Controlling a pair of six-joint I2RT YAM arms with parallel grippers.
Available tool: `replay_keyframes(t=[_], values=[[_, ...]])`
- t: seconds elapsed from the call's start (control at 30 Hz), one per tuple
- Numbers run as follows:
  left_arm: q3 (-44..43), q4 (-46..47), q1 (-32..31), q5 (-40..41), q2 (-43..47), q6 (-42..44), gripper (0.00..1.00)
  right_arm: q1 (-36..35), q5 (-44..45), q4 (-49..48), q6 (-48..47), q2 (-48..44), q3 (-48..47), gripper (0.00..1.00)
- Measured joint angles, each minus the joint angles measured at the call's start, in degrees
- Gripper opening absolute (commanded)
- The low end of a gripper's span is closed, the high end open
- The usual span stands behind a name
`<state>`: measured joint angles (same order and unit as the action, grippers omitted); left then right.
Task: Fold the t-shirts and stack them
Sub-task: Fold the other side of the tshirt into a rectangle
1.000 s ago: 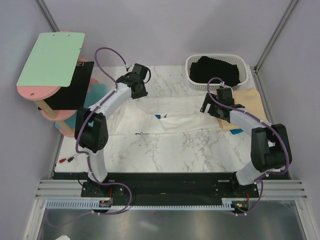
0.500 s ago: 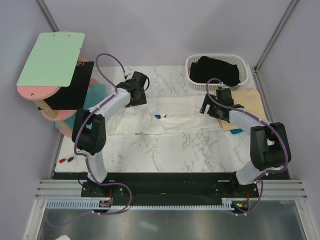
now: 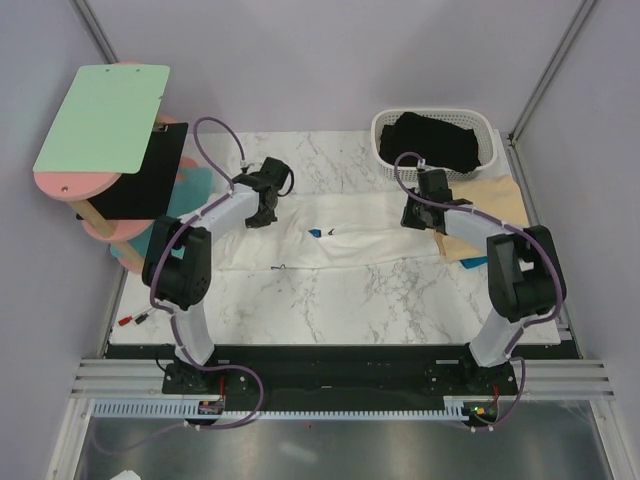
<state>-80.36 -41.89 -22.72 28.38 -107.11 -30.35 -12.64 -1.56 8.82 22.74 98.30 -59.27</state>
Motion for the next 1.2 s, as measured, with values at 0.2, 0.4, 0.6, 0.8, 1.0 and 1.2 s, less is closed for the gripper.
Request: replay_keyframes(t=[0.2,0.4,0.6,0.8,1.0,1.2], values=[[0.0,-1.01,2.75,-0.44,-4.31,0.02,0.02,-2.12,1.99,2.67,-1.07,8.85,-5.53,0.0],[0.17,-1.77,6.93,-0.9,-5.79,0.02,0.02,-2.32,5.35,3.8,-1.14,11.06,-9.01,0.0],[1.31,-1.92,10.69,-1.84,-6.32,0.04,0.02,-2.6,9.07,5.57,-1.11,14.08,-13.51,0.0],[2.99,-0.79,11.23,-1.62,-5.84,0.04,0.02,-2.82,10.99,6.03,-0.96,14.93,-14.75,0.0],[4.52,0.5,11.26,-1.62,-4.55,0.04,0.02,-2.89,11.06,6.03,-1.14,14.88,-14.75,0.0],[5.75,-1.62,8.7,-1.84,0.42,0.9,0.02,-3.08,11.23,6.69,-1.7,14.58,-14.73,0.0]])
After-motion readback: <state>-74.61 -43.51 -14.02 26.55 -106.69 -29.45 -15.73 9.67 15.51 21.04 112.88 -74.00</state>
